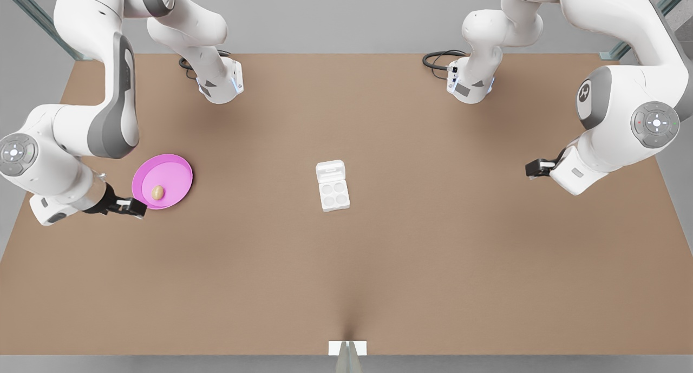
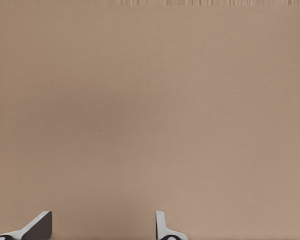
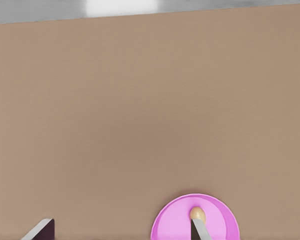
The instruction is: Pack egg into the box and close the box lid
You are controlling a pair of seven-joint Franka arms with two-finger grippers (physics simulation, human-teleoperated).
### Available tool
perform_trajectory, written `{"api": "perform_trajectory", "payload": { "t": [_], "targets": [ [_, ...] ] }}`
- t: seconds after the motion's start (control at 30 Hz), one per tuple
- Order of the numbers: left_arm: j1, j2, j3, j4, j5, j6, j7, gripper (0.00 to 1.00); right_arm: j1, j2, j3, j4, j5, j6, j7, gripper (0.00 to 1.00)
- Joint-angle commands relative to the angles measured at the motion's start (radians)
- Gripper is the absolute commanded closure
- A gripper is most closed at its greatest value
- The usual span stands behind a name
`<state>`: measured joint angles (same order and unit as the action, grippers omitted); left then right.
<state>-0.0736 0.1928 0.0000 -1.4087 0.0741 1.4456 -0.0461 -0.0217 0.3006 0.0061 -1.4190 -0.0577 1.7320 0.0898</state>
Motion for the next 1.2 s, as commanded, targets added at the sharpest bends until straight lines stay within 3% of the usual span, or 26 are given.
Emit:
{"api": "perform_trajectory", "payload": {
  "t": [0.0,0.07,0.13,0.2,0.33,1.17],
  "targets": [
    [0.000,-0.001,0.000,0.000,0.000,0.007,0.003,0.00,-0.001,0.003,0.000,-0.003,0.001,0.004,-0.036,0.00],
    [0.000,-0.001,0.000,0.000,0.000,0.007,0.003,0.00,-0.035,0.014,-0.005,-0.092,-0.004,0.023,-0.048,0.00],
    [0.000,0.000,0.000,0.000,0.000,0.009,0.003,0.00,-0.072,-0.055,-0.006,-0.373,-0.005,0.270,-0.048,0.00],
    [0.000,0.000,0.000,0.000,0.001,0.007,0.003,0.00,-0.090,-0.089,-0.006,-0.550,-0.005,0.408,-0.048,0.00],
    [0.000,-0.001,0.002,0.000,0.001,0.007,0.003,0.00,-0.142,-0.112,-0.006,-0.741,-0.007,0.554,-0.051,0.00],
    [0.000,-0.001,0.002,-0.001,0.001,0.006,0.005,0.00,-0.287,0.066,-0.008,-0.830,-0.051,0.715,-0.415,0.00]
  ]
}}
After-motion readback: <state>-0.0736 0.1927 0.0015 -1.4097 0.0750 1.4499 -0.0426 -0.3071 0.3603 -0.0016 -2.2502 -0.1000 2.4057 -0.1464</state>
